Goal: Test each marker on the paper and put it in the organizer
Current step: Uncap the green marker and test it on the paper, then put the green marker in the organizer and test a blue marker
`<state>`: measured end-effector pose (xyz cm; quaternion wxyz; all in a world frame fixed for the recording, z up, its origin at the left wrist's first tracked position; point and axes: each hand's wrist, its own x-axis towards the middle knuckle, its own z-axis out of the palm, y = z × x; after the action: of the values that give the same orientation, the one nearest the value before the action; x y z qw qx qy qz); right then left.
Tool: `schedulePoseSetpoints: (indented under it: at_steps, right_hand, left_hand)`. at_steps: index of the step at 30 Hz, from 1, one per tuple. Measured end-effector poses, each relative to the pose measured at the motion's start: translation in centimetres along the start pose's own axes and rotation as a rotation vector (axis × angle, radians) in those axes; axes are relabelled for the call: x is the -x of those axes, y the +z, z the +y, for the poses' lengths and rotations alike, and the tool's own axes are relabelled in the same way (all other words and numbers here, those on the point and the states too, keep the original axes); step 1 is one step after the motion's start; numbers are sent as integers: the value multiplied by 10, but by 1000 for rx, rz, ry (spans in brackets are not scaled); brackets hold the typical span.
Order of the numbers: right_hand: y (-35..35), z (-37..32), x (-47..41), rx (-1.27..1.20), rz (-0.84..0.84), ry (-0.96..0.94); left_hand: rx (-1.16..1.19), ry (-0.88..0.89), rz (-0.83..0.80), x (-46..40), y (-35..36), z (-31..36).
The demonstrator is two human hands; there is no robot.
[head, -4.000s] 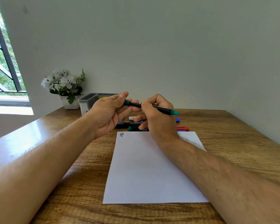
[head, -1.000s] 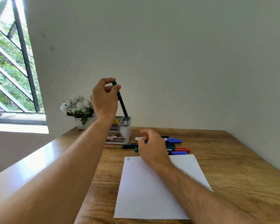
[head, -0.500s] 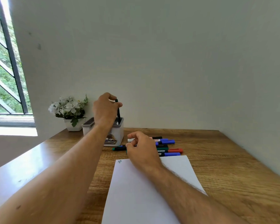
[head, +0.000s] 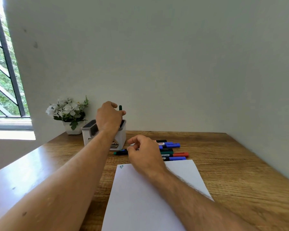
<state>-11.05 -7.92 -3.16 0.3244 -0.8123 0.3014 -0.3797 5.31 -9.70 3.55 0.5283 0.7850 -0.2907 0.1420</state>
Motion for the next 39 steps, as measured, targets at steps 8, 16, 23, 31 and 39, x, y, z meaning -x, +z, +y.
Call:
schedulePoseSetpoints:
  at_steps: [8,16,23,31,39]
  right_hand:
    - [-8,-3,1,-14,17,-25]
    - [-41,-9,-2,53,58,-57]
    - [-69,1,-2,333,60,-55]
    - [-85,13,-7,512,-134,4]
    - [-83,18,-8,641,-239,-82]
  left_hand:
    - [25,-31,-54,2,-3,-3]
    - [133,243,-173,51,-38,12]
    - [-121,334,-507,93,-47,-3]
    - [-342,504,-753,101,-43,8]
    - [-360,570,-793,101,-63,20]
